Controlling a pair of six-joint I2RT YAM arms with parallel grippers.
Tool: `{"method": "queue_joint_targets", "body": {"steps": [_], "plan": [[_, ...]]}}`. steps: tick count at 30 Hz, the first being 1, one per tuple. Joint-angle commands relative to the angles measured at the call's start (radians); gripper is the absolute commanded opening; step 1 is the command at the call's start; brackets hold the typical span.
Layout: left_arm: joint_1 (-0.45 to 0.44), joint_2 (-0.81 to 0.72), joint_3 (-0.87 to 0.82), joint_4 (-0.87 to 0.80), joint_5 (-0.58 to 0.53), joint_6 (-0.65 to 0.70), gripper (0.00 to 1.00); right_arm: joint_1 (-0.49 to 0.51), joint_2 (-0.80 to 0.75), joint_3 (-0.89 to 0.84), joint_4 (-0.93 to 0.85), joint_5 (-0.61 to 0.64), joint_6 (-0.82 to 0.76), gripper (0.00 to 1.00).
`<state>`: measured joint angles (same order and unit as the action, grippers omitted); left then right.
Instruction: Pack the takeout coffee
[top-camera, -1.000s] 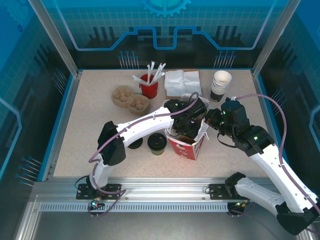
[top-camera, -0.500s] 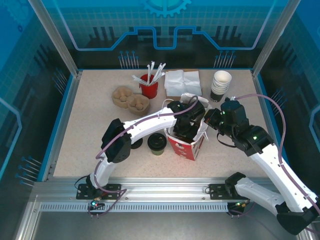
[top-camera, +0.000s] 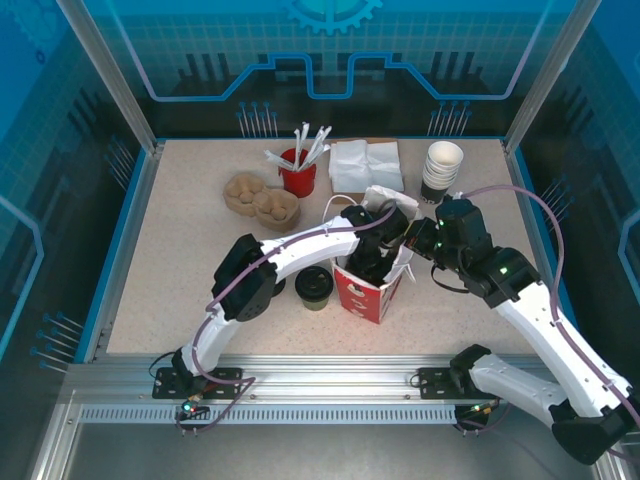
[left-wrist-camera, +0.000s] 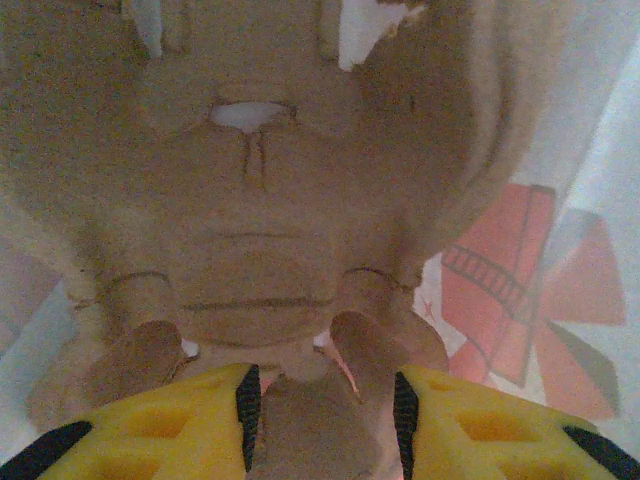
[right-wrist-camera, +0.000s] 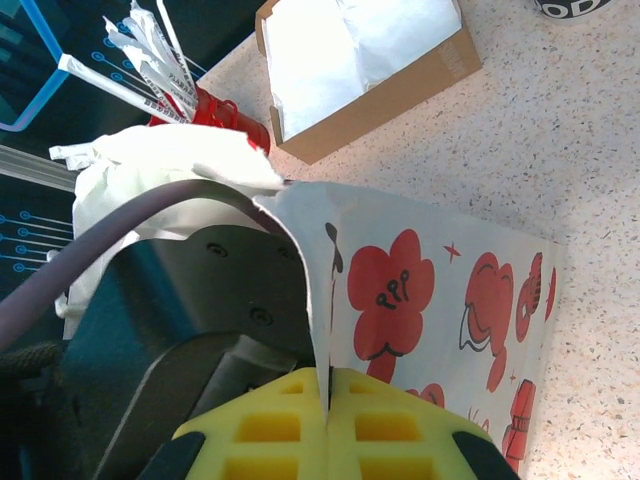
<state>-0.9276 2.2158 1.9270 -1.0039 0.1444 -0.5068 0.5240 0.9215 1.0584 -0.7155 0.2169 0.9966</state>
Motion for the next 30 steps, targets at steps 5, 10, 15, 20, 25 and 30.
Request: {"method": "queue_joint_targets", "body": {"steps": [5, 10, 15, 20, 25, 30], "plan": [[-0.012, 0.050, -0.028, -0.006, 0.050, 0.003, 0.43, 0.033, 0.038, 0.060, 0.056, -0.074, -0.043, 0.00], [-0.011, 0.076, -0.028, -0.004, 0.058, 0.003, 0.43, 0.036, 0.043, 0.067, 0.059, -0.075, -0.049, 0.00], [-0.010, 0.097, -0.025, 0.001, 0.059, 0.006, 0.43, 0.039, 0.040, 0.068, 0.054, -0.076, -0.051, 0.00], [-0.009, 0.116, -0.025, 0.008, 0.062, 0.005, 0.43, 0.040, 0.032, 0.066, 0.050, -0.069, -0.053, 0.00], [-0.008, 0.120, -0.031, 0.021, 0.063, 0.003, 0.43, 0.040, 0.028, 0.064, 0.048, -0.067, -0.052, 0.00], [-0.007, 0.133, -0.039, 0.034, 0.068, -0.001, 0.43, 0.041, 0.028, 0.061, 0.044, -0.066, -0.054, 0.00]]}}
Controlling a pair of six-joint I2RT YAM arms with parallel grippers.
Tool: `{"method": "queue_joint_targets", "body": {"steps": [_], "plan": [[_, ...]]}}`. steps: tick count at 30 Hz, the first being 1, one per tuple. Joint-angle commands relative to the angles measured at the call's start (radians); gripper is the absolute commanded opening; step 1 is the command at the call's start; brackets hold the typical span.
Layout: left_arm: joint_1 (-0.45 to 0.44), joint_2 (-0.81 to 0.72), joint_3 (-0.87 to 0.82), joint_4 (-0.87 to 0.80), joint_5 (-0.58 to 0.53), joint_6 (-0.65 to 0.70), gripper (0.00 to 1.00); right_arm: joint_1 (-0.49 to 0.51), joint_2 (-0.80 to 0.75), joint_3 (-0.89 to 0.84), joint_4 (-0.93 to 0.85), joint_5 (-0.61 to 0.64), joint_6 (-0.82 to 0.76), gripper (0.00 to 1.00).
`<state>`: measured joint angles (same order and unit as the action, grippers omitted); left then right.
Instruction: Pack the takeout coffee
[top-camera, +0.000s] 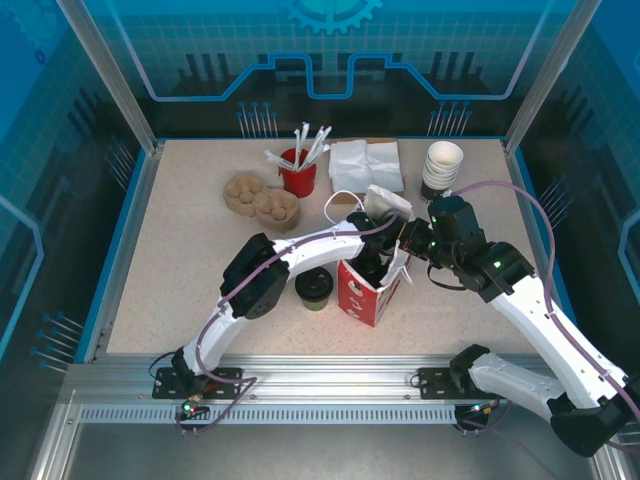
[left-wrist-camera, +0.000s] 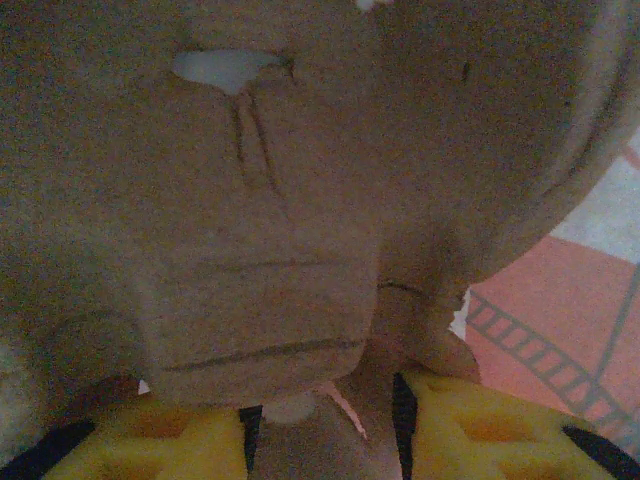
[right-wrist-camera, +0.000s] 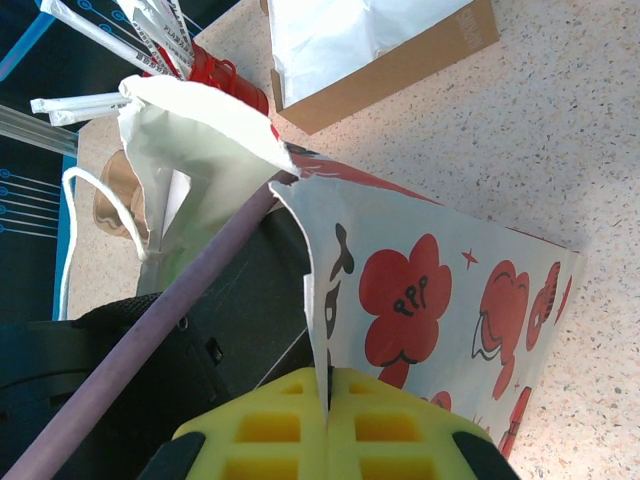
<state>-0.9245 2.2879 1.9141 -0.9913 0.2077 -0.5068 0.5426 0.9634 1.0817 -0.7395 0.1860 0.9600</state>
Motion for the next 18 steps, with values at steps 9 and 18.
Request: {"method": "queue_joint_targets", "body": {"steps": [9, 18], "plan": [[-0.010, -0.003, -0.006, 0.015, -0.019, -0.003, 0.43, 0.021, -0.022, 0.025, 0.038, 0.000, -0.015, 0.00], [-0.021, -0.149, 0.110, -0.085, -0.097, 0.005, 0.43, 0.022, -0.017, 0.030, -0.055, 0.072, -0.014, 0.00]]}}
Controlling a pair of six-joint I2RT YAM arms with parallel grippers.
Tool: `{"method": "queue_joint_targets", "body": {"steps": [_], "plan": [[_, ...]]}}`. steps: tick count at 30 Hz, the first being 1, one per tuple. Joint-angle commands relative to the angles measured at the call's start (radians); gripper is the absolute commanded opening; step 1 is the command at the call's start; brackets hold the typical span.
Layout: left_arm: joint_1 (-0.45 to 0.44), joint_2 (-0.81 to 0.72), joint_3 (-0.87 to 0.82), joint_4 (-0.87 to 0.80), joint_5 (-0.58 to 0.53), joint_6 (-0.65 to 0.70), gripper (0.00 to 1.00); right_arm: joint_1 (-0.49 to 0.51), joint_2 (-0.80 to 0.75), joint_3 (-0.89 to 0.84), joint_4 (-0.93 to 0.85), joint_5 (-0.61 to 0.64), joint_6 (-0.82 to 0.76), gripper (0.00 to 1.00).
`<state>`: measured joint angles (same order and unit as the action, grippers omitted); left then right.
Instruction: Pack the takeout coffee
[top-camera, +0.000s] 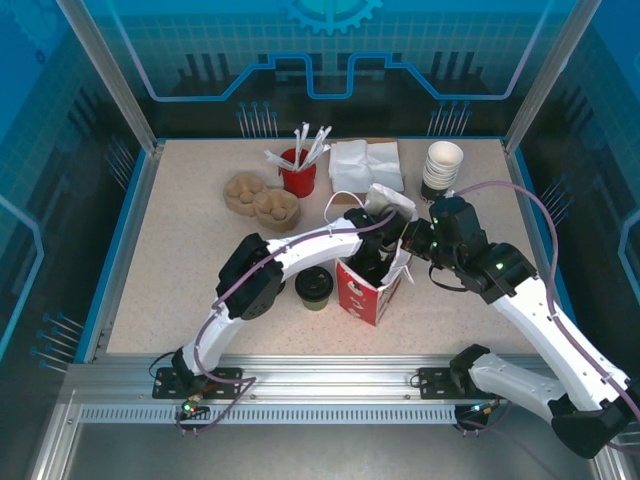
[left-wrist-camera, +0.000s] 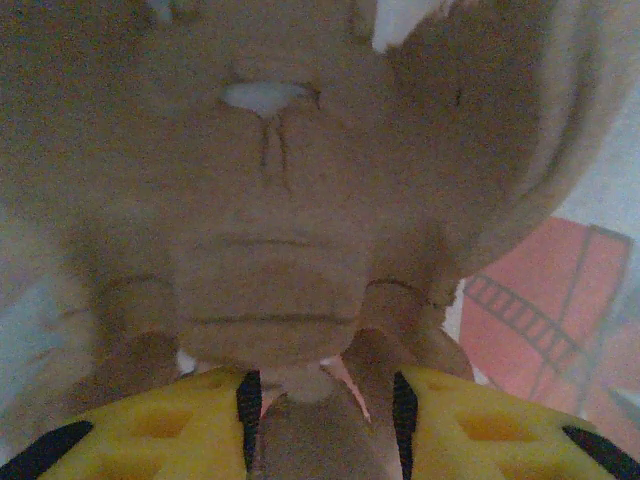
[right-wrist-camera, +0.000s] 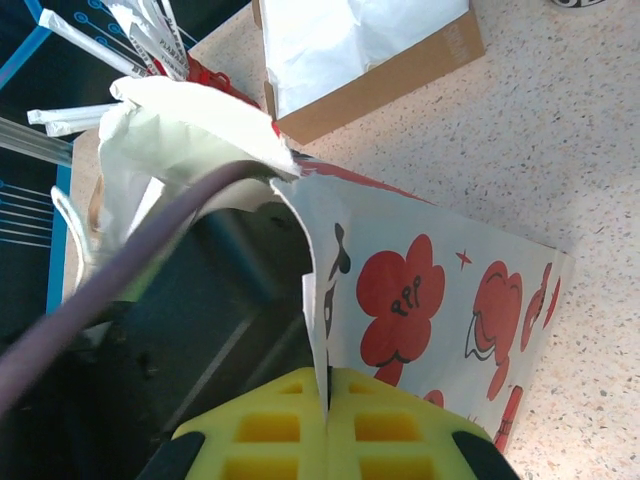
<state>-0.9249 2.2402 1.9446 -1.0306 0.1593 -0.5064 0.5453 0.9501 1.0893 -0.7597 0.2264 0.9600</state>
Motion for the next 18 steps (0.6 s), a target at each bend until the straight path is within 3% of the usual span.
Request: {"method": "queue_joint_targets", "body": {"steps": [1, 7, 18], "plan": [[-0.023, -0.109, 0.103, -0.063, -0.059, 0.007, 0.43, 0.019, -0.002, 0.028, -0.048, 0.036, -0.013, 0.00], [-0.031, -0.157, 0.165, -0.118, -0.130, -0.003, 0.42, 0.019, -0.002, 0.050, -0.092, 0.060, -0.011, 0.00], [-0.052, -0.208, 0.195, -0.120, -0.151, 0.002, 0.42, 0.015, 0.006, 0.084, -0.128, 0.090, -0.014, 0.00]]}}
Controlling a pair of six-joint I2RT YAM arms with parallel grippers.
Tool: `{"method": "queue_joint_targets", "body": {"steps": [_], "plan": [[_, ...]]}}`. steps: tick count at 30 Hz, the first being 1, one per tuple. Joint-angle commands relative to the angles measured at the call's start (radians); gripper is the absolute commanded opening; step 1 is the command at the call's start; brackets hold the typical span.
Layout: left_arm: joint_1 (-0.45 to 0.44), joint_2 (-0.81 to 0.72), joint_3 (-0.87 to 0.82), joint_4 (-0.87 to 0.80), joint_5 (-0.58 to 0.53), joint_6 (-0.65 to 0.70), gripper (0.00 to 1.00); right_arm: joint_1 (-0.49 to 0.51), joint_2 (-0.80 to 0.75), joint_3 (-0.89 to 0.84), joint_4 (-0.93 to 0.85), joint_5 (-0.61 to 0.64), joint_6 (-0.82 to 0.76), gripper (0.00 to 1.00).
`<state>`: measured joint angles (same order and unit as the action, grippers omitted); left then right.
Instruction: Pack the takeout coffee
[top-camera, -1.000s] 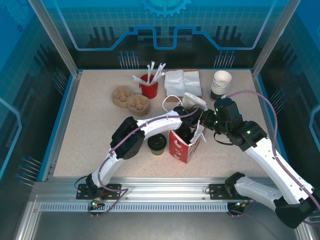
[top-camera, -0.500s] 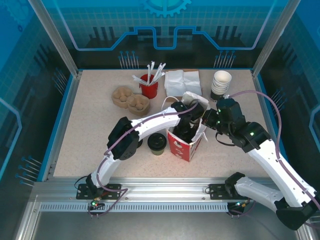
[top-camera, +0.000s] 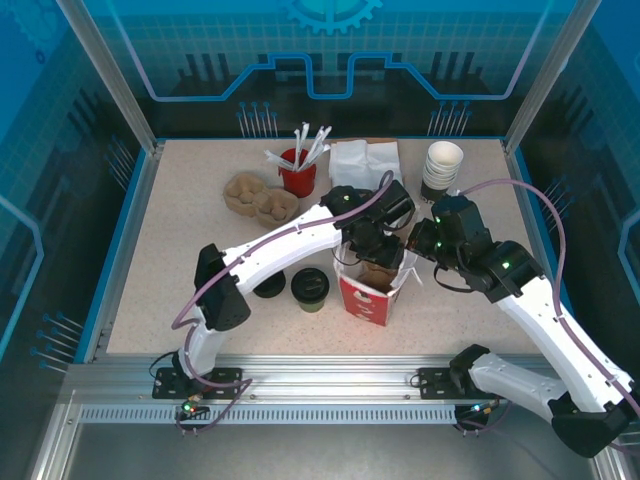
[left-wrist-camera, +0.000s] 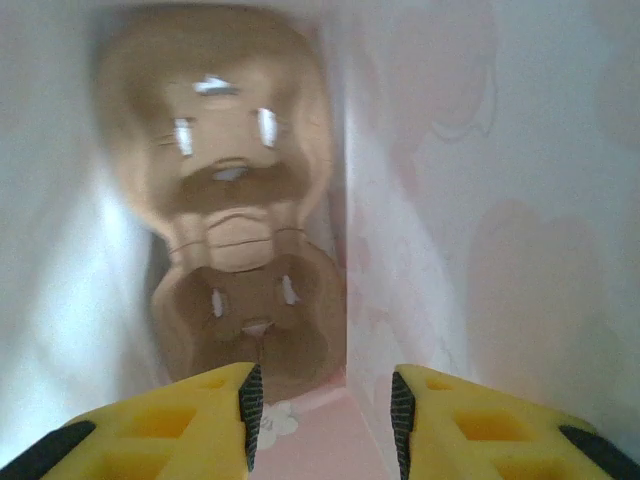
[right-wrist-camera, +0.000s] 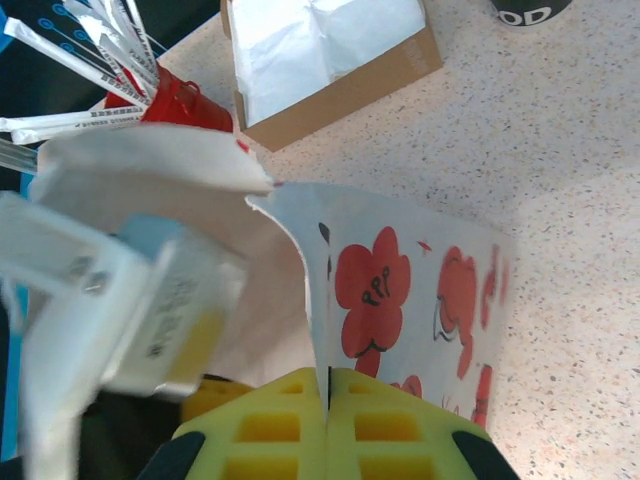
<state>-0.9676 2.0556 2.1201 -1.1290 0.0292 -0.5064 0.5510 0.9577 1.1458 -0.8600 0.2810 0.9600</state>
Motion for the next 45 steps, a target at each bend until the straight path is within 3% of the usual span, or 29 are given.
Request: {"method": "queue_joint_targets", "body": {"steps": [1, 9, 18, 27, 32, 36, 38, 45], "plan": [[-0.014, -0.029, 0.025, -0.017, -0.019, 0.003, 0.42, 0.007, -0.002, 0.028, -0.030, 0.039, -0.017, 0.00], [-0.023, -0.122, 0.073, 0.000, -0.042, 0.017, 0.43, -0.031, -0.010, 0.027, -0.032, 0.018, -0.048, 0.00], [-0.010, -0.337, 0.021, 0.081, -0.086, 0.112, 0.47, -0.133, -0.031, 0.013, -0.011, -0.084, -0.096, 0.00], [0.100, -0.668, -0.423, 0.295, -0.135, 0.194, 0.55, -0.292, -0.023, -0.001, 0.008, -0.278, -0.128, 0.00], [0.131, -0.791, -0.666, 0.332, -0.117, 0.307, 0.77, -0.366, 0.019, -0.011, 0.032, -0.400, -0.153, 0.00], [0.140, -0.856, -0.815, 0.353, -0.131, 0.312, 0.90, -0.415, 0.063, -0.006, 0.036, -0.475, -0.174, 0.01], [0.140, -0.890, -0.885, 0.381, -0.130, 0.303, 0.99, -0.429, 0.070, -0.004, 0.042, -0.485, -0.182, 0.06], [0.140, -0.944, -1.076, 0.449, -0.127, 0.227, 0.99, -0.468, 0.066, -0.006, 0.032, -0.499, -0.203, 0.19]]}}
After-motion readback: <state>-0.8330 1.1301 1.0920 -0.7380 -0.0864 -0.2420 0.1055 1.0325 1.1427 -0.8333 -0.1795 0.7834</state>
